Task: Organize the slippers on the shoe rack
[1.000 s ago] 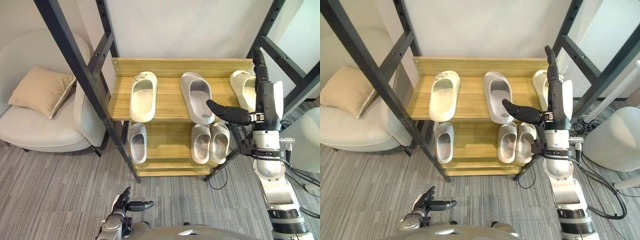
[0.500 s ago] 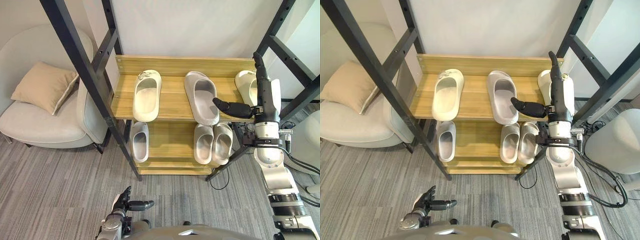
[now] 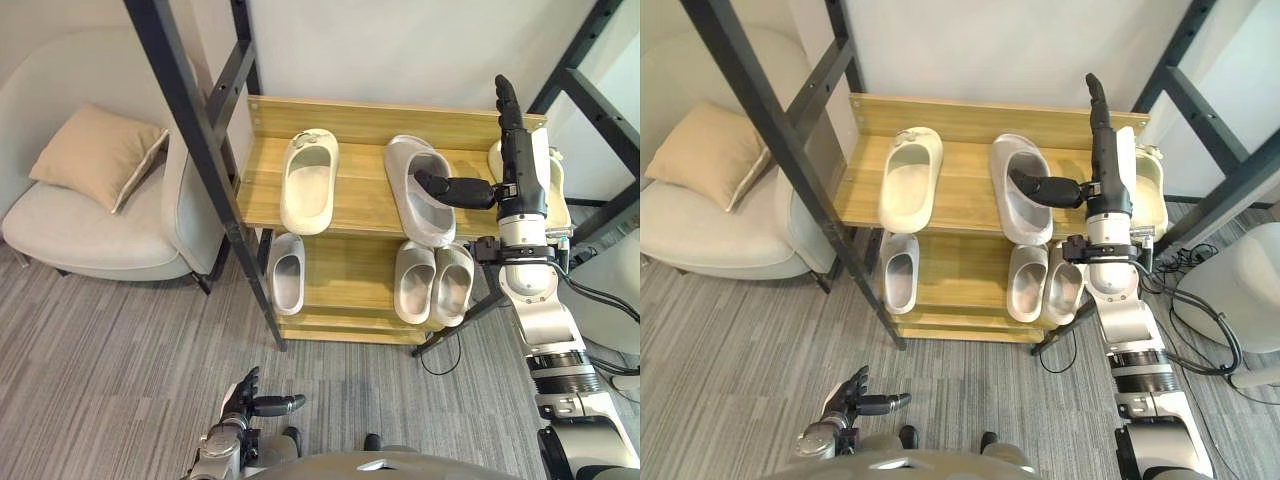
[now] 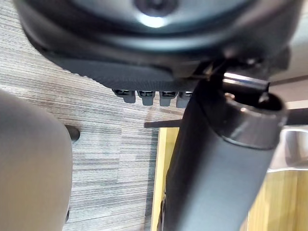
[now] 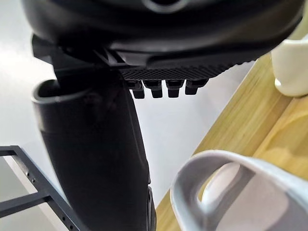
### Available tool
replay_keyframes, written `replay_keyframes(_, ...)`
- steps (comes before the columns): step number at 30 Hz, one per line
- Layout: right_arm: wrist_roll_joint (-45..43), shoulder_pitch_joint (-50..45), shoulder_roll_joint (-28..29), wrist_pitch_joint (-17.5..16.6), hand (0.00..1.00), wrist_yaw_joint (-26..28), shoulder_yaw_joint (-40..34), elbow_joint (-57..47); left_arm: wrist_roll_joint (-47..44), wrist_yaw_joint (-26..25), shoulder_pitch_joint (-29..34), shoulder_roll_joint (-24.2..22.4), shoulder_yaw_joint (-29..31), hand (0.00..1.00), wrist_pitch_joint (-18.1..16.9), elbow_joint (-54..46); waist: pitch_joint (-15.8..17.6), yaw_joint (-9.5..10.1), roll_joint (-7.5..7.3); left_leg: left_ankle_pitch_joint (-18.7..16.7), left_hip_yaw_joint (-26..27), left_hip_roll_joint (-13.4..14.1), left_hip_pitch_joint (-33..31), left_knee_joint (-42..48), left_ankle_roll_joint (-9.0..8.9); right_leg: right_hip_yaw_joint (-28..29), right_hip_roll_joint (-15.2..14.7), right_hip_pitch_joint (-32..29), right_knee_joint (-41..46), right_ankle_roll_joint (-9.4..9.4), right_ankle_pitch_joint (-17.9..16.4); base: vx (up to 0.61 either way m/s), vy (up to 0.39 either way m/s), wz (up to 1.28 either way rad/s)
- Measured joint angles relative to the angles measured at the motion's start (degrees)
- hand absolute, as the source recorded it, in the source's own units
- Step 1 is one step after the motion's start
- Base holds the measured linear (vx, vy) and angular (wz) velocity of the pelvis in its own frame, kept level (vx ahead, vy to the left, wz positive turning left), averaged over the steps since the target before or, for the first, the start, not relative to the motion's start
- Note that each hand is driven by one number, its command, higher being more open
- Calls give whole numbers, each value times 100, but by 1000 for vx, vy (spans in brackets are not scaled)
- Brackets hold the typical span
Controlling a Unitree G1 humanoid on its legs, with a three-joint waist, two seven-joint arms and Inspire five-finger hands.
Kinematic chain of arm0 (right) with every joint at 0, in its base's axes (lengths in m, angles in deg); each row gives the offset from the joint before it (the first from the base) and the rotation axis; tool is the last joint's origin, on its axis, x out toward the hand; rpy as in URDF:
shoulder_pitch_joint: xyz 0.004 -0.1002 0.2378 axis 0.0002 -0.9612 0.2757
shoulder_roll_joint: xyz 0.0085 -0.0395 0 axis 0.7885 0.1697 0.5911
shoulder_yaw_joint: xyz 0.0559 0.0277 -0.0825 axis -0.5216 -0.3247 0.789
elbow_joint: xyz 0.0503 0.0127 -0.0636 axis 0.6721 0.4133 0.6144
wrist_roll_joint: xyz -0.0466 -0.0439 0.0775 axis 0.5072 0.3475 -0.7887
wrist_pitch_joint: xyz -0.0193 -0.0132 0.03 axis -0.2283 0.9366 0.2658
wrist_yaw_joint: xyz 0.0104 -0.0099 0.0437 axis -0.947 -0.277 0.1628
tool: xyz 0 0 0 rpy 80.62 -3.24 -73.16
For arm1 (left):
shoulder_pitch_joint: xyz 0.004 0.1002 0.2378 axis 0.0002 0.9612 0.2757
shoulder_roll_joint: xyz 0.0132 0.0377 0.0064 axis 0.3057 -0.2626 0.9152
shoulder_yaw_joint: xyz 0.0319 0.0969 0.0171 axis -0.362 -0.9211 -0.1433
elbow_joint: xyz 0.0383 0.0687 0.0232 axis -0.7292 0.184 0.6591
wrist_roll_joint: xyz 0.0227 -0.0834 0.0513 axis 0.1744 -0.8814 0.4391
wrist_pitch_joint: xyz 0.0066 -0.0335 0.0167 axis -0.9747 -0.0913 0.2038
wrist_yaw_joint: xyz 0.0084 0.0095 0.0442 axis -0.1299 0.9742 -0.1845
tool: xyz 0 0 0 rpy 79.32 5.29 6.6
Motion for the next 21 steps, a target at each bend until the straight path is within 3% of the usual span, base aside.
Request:
replay_keyframes(7,16,288,0,321,100,-8,116,434,-140,-19,0,-8,8,100,12,-183,157,117,22,9,-45,-1,-56,-12,17,-18,2,-38,-17,-8,114,14,9,3)
replay_keyframes(21,243,284,48,330,100,-170,61,262,-205,-19,0,-9,7,100,20,-197,214,95,48,116,-41,-22,-26,-129,32,-12,-11,-50,-67,-22,179,0,0,0)
